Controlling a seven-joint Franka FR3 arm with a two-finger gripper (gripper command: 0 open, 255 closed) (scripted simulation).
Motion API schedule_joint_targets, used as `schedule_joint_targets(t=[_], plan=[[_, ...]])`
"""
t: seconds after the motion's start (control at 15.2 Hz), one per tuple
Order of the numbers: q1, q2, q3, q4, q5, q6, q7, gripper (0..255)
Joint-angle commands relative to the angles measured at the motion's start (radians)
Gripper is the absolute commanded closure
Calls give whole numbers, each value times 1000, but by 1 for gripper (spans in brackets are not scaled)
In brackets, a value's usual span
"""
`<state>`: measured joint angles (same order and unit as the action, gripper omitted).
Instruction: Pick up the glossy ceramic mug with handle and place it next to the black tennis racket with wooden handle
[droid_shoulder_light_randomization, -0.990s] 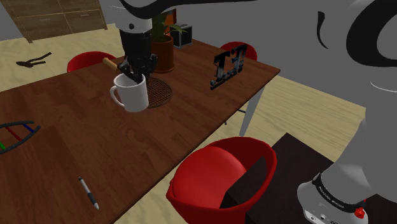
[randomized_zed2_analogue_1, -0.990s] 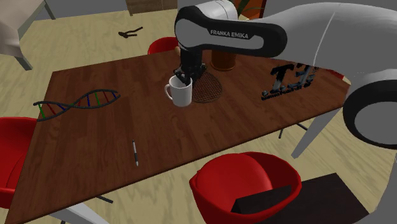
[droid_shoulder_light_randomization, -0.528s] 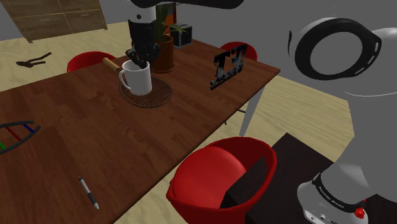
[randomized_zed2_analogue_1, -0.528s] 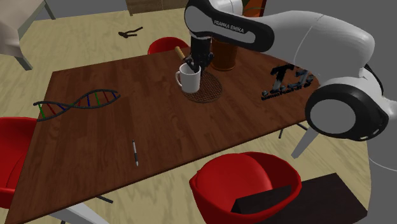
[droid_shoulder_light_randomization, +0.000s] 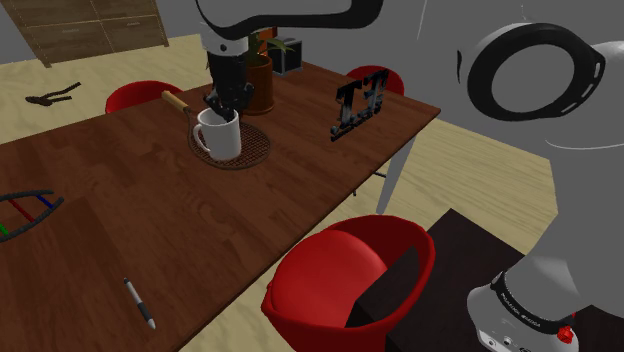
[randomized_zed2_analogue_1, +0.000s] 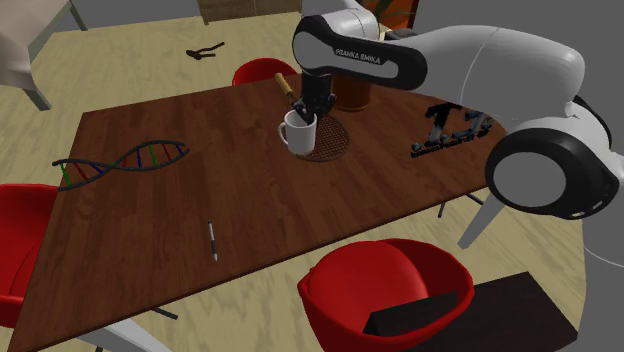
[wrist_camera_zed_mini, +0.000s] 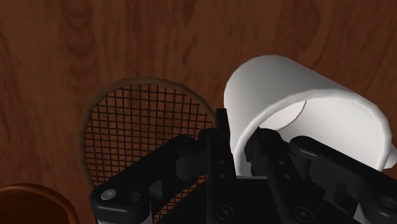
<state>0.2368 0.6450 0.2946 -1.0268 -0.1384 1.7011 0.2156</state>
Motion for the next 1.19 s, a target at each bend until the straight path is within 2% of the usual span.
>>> schedule_joint_targets(t=[0.0,1.12], plan=[[-6,-3,0,-35,1,32,-1,255],[-25,7,-6,-251,-6,255,6,255]])
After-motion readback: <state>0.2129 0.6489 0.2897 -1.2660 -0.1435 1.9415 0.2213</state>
